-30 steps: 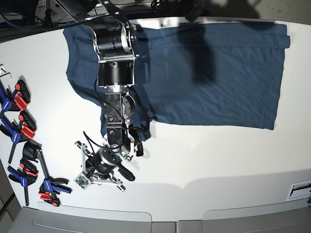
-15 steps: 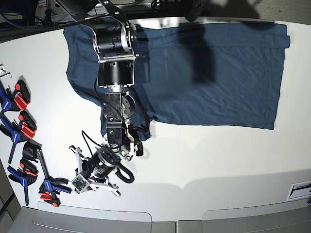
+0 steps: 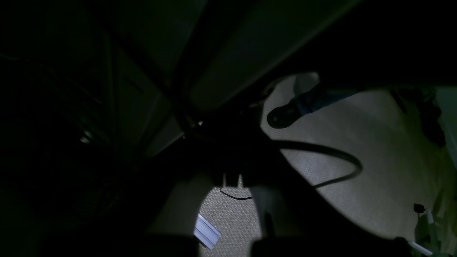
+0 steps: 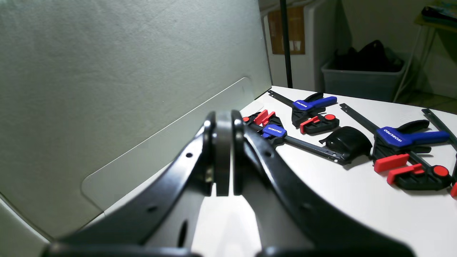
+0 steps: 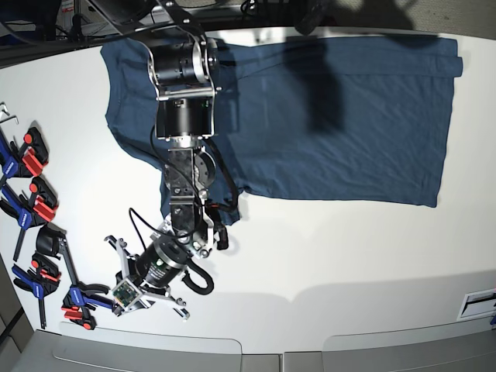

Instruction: Fold the T-shirt properly

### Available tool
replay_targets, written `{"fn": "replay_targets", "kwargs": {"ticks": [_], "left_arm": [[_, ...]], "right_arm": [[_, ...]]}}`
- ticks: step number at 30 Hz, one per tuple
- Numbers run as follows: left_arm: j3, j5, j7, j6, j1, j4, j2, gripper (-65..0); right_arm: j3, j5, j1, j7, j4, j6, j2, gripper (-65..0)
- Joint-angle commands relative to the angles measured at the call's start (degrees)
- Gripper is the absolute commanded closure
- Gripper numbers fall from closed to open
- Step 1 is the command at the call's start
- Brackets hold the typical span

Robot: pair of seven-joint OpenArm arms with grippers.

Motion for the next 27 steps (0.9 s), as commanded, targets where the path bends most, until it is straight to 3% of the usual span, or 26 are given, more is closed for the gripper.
{"fn": "replay_targets", "kwargs": {"ticks": [1, 17, 20, 27], "left_arm": [[0.5, -0.7, -7.6, -2.2, 0.5, 0.6, 1.5, 0.0], [0.5, -0.7, -7.6, -2.2, 0.5, 0.6, 1.5, 0.0], [0.5, -0.7, -7.6, -2.2, 0.5, 0.6, 1.5, 0.0], [0.5, -0.6, -7.6, -2.2, 0.5, 0.6, 1.4, 0.0]], "right_arm": [[-0.1, -1.5, 2.1, 1.7, 1.0, 0.5, -0.2, 0.0], [-0.1, -1.5, 2.1, 1.7, 0.9, 2.0, -0.2, 0.0], [-0.1, -1.5, 2.1, 1.7, 0.9, 7.5, -0.2, 0.0], [-0.2, -1.5, 2.1, 1.8, 0.9, 24.2, -0.2, 0.0]]}}
